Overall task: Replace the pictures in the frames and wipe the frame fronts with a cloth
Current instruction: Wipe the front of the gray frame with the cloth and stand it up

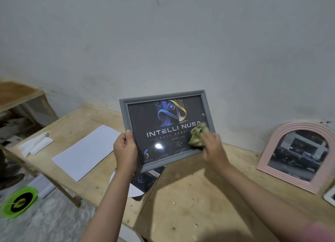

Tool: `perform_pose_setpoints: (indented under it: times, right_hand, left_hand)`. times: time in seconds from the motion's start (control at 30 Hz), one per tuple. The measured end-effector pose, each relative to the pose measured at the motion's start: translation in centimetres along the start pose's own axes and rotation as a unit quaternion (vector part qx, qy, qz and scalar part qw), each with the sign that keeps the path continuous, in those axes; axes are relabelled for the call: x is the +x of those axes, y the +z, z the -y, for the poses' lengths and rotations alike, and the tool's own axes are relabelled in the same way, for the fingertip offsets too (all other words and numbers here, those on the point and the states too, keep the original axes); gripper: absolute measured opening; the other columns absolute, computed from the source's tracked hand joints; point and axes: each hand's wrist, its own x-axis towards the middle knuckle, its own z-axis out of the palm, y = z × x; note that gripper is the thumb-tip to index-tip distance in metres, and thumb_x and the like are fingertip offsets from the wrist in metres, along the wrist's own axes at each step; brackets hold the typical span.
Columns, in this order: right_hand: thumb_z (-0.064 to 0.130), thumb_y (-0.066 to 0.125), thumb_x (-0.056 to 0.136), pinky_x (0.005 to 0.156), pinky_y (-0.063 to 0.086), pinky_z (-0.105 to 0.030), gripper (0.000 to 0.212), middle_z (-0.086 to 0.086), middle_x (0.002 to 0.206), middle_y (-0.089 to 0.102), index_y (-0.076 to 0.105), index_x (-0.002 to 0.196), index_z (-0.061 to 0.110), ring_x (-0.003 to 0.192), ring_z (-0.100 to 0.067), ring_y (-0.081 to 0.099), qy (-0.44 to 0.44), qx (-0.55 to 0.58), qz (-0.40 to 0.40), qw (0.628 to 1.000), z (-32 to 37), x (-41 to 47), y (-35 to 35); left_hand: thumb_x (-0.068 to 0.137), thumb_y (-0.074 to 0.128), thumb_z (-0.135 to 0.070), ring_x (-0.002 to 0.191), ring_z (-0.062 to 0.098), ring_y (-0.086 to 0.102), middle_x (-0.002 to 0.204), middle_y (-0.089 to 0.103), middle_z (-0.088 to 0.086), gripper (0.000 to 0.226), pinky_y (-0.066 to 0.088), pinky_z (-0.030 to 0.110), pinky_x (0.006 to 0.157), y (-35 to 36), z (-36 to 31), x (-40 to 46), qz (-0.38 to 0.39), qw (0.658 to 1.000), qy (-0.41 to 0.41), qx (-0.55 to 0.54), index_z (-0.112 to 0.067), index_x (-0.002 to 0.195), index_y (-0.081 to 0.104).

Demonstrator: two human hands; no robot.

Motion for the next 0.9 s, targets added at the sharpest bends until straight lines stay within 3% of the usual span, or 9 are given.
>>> perform_pose_setpoints:
  times: [0.13, 0.23, 0.3, 0.37, 0.47, 0.63, 0.77, 0.83, 0.9]
  right_hand:
    - [-0.006, 0.038, 0.067, 0.077, 0.026, -0.027, 0.038, -0.017, 0.104, 0.054, 0.052, 0.102, -0.001, 0.087, -0.033, 0.045, 0.124, 0.054, -0.13, 0.982, 1.5, 6.6, -2.2]
    - [0.002, 0.037, 0.071, 0.087, 0.032, -0.032, 0.038, -0.015, 0.115, 0.053, 0.053, 0.105, 0.002, 0.098, -0.03, 0.04, 0.134, 0.099, -0.127, 0.978, 5.4, 10.1, -1.1]
    - [0.002, 0.04, 0.069, 0.093, 0.034, -0.035, 0.045, -0.017, 0.125, 0.053, 0.056, 0.111, 0.001, 0.105, -0.034, 0.04, 0.079, 0.116, -0.093, 0.986, 8.3, 10.7, 0.2]
    - [0.001, 0.04, 0.066, 0.097, 0.036, -0.039, 0.05, -0.021, 0.128, 0.054, 0.058, 0.112, -0.003, 0.108, -0.033, 0.039, -0.035, 0.115, -0.055, 0.991, 10.8, 10.4, 1.3]
    - [0.007, 0.034, 0.065, 0.097, 0.042, -0.051, 0.053, -0.016, 0.124, 0.059, 0.062, 0.111, 0.0, 0.11, -0.038, 0.048, -0.168, 0.092, 0.012, 0.981, 12.8, 9.3, 2.3]
    - [0.008, 0.028, 0.062, 0.087, 0.047, -0.05, 0.059, -0.003, 0.121, 0.063, 0.066, 0.108, 0.009, 0.106, -0.03, 0.048, -0.214, 0.111, 0.102, 0.965, 12.4, 7.6, 2.4]
    - [0.0, 0.032, 0.055, 0.074, 0.048, -0.038, 0.059, 0.001, 0.111, 0.068, 0.07, 0.099, 0.011, 0.086, -0.029, 0.048, -0.288, 0.147, 0.206, 0.924, 12.2, 5.6, 0.8]
    - [-0.002, 0.032, 0.053, 0.075, 0.045, -0.04, 0.058, -0.004, 0.105, 0.069, 0.069, 0.096, 0.006, 0.081, -0.03, 0.049, -0.251, 0.212, 0.186, 0.926, 12.3, 6.9, -0.5]
    - [-0.006, 0.034, 0.054, 0.081, 0.044, -0.039, 0.057, -0.012, 0.11, 0.068, 0.068, 0.099, 0.0, 0.084, -0.034, 0.055, -0.196, 0.229, 0.072, 0.951, 12.4, 9.5, -1.2]
  left_hand:
    - [0.101, 0.038, -0.026, 0.063, 0.018, 0.038, 0.065, 0.04, 0.008, 0.043, 0.034, 0.032, 0.061, 0.0, 0.9, 0.3, 0.019, 0.999, -0.024, -0.017, 0.001, 0.067, 0.043]
    - [0.101, 0.038, -0.024, 0.064, 0.017, 0.041, 0.067, 0.045, 0.009, 0.043, 0.035, 0.032, 0.062, 0.8, 0.5, -0.5, 0.039, 0.999, -0.01, -0.018, 0.005, 0.072, 0.047]
    - [0.101, 0.038, -0.022, 0.06, 0.016, 0.036, 0.064, 0.039, 0.008, 0.042, 0.031, 0.03, 0.059, 1.3, -0.3, -0.7, 0.05, 0.999, 0.008, -0.008, 0.002, 0.067, 0.042]
    - [0.1, 0.039, -0.02, 0.058, 0.014, 0.028, 0.061, 0.029, 0.004, 0.04, 0.024, 0.03, 0.056, 1.5, -0.9, -0.4, 0.051, 0.998, 0.024, 0.002, -0.009, 0.063, 0.033]
    - [0.098, 0.042, -0.019, 0.064, 0.016, 0.032, 0.063, 0.035, 0.006, 0.037, 0.027, 0.031, 0.06, 1.4, -0.7, 0.8, 0.056, 0.998, 0.005, -0.031, -0.008, 0.063, 0.037]
    - [0.089, 0.046, -0.039, 0.069, 0.019, 0.038, 0.07, 0.043, 0.007, 0.036, 0.034, 0.033, 0.067, 0.5, 0.2, 2.6, 0.046, 0.991, -0.067, -0.105, -0.01, 0.068, 0.047]
    - [0.095, 0.041, -0.035, 0.059, 0.016, 0.017, 0.059, 0.018, -0.002, 0.047, 0.016, 0.032, 0.058, 0.1, -0.3, 2.6, 0.015, 0.993, -0.081, -0.087, -0.025, 0.054, 0.022]
    - [0.089, 0.041, -0.045, 0.059, 0.022, 0.017, 0.06, 0.016, 0.003, 0.045, 0.017, 0.036, 0.057, 0.0, -0.4, 2.7, 0.021, 0.993, -0.089, -0.08, -0.024, 0.054, 0.021]
    - [0.082, 0.042, -0.051, 0.061, 0.028, 0.019, 0.065, 0.018, 0.008, 0.043, 0.022, 0.04, 0.057, -0.1, -0.3, 3.0, 0.048, 0.991, -0.085, -0.086, -0.021, 0.06, 0.021]
